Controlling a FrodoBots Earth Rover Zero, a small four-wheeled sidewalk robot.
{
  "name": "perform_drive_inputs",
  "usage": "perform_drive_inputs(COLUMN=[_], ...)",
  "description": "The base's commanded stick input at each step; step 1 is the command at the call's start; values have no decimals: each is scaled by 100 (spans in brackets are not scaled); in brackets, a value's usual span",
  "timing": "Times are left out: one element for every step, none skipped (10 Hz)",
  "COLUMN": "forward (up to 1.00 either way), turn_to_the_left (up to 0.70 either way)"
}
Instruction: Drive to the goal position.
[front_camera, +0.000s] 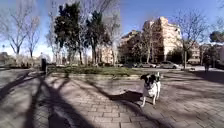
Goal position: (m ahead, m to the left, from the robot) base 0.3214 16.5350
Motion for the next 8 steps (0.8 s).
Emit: perform_drive_inputs(forward=[0,0,0,0,0,0,0,0], turn_to_the_left=[0,0,0,0,5,28,0,0])
